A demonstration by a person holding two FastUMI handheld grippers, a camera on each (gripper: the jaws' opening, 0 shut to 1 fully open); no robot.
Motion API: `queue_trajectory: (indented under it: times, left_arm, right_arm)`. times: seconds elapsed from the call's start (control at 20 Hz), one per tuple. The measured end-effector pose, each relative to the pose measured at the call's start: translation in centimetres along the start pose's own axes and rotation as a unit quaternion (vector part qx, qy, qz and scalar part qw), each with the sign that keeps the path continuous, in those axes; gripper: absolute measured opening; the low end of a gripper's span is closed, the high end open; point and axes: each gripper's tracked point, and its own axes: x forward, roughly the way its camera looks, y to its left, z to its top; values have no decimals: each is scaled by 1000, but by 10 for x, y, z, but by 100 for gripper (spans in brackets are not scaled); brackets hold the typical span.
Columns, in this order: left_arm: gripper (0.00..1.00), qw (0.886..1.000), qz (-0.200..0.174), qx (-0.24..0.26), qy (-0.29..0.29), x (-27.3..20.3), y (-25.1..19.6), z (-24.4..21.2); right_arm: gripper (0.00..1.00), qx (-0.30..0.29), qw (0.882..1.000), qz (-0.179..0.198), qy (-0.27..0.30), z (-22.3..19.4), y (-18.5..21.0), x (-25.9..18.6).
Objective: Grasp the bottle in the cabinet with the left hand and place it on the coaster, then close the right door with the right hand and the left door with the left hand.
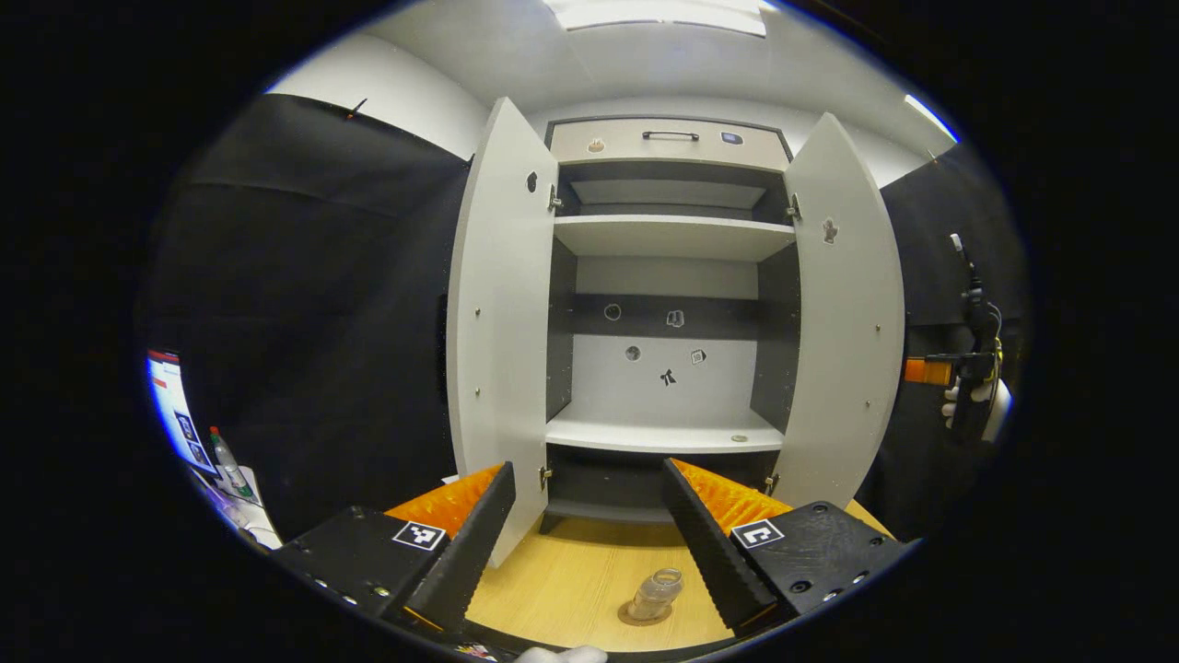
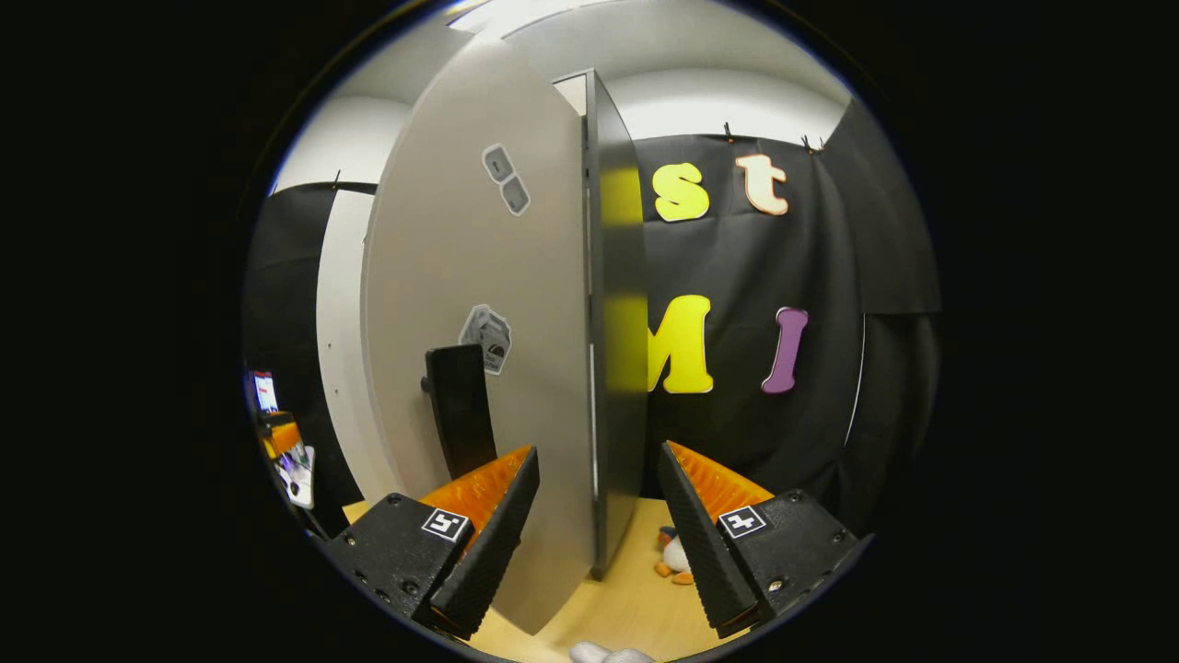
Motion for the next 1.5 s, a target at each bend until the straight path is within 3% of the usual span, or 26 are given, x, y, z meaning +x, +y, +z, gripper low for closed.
queue_trajectory:
  times: [0.25, 0.65, 1.0, 1.25, 1.5]
  left_arm:
    - [96, 1000, 11, -2, 0, 3, 2, 2]
    - [96, 1000, -14, 16, 5, 19, 30, 2]
    - [96, 999, -28, 28, 7, 34, 77, -1]
    - [97, 999, -36, 26, 0, 56, 118, 3]
    - [96, 999, -19, 36, -31, 81, 177, 30]
  right_arm:
    - [81, 8, 1000, 1, -3, -3, 31, 10]
    - [81, 40, 999, 15, -4, -7, 96, 47]
    - [81, 26, 999, -38, -21, -6, 114, 46]
    - [81, 14, 997, -81, -11, -15, 109, 6]
    - [81, 3, 992, -123, -3, -28, 117, -40]
